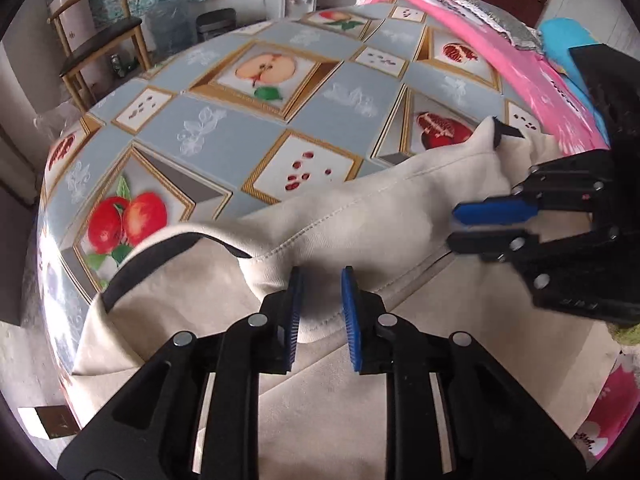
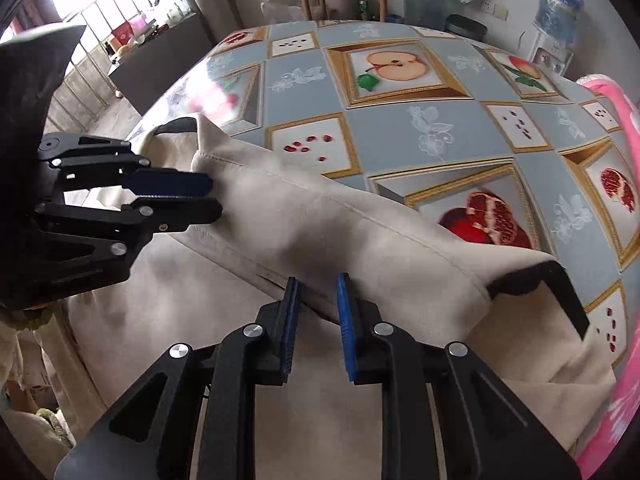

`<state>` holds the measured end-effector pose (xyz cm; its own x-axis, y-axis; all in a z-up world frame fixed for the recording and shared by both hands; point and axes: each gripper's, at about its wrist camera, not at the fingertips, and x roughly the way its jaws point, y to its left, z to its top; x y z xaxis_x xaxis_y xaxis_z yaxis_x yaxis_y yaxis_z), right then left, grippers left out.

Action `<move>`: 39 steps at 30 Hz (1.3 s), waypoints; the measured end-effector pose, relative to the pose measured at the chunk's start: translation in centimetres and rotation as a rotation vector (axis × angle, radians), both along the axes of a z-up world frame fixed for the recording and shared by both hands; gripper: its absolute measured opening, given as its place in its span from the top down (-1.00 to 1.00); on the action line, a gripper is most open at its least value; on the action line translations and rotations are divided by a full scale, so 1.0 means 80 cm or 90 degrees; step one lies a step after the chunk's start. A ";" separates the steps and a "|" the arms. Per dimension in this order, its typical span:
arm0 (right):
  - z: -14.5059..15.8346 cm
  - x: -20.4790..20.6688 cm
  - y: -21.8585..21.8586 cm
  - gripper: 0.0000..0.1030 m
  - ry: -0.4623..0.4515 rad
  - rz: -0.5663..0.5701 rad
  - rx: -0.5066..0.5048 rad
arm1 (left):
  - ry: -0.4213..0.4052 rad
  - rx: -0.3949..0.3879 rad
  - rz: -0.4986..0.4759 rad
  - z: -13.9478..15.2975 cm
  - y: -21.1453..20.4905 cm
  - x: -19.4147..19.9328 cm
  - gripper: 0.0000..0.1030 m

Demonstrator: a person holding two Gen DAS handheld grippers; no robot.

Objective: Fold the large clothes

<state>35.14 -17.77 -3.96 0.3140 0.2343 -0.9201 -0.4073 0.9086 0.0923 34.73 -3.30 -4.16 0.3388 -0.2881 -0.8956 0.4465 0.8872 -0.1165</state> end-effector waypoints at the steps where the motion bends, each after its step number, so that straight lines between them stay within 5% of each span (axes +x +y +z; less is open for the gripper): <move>1: 0.000 -0.001 -0.016 0.64 -0.003 -0.011 -0.006 | -0.002 -0.013 0.006 0.000 0.003 -0.002 0.62; 6: -0.002 0.007 -0.086 0.56 0.001 -0.126 -0.060 | -0.003 -0.033 0.010 -0.003 0.009 -0.006 0.62; 9: 0.035 -0.002 -0.083 0.56 -0.050 -0.143 -0.062 | -0.002 -0.028 0.011 -0.003 0.007 -0.005 0.62; 14: 0.070 -0.015 -0.015 0.56 -0.099 -0.047 0.020 | -0.006 -0.040 0.015 -0.003 0.008 -0.005 0.63; 19: 0.017 0.004 0.060 0.56 -0.066 0.043 0.010 | -0.004 -0.056 0.020 -0.004 0.013 -0.005 0.63; 22: 0.003 -0.004 0.073 0.56 -0.103 0.067 -0.023 | -0.006 -0.067 0.021 -0.005 0.017 -0.006 0.63; 27: 0.034 -0.012 0.046 0.58 -0.091 0.035 0.005 | -0.001 -0.084 0.023 -0.006 0.022 -0.005 0.63; 32: -0.002 0.004 0.002 0.63 -0.054 -0.023 -0.001 | -0.003 -0.092 0.021 -0.007 0.023 -0.005 0.63; 39: 0.028 0.002 -0.043 0.64 -0.050 -0.091 0.053 | 0.001 -0.097 0.027 -0.006 0.025 -0.005 0.63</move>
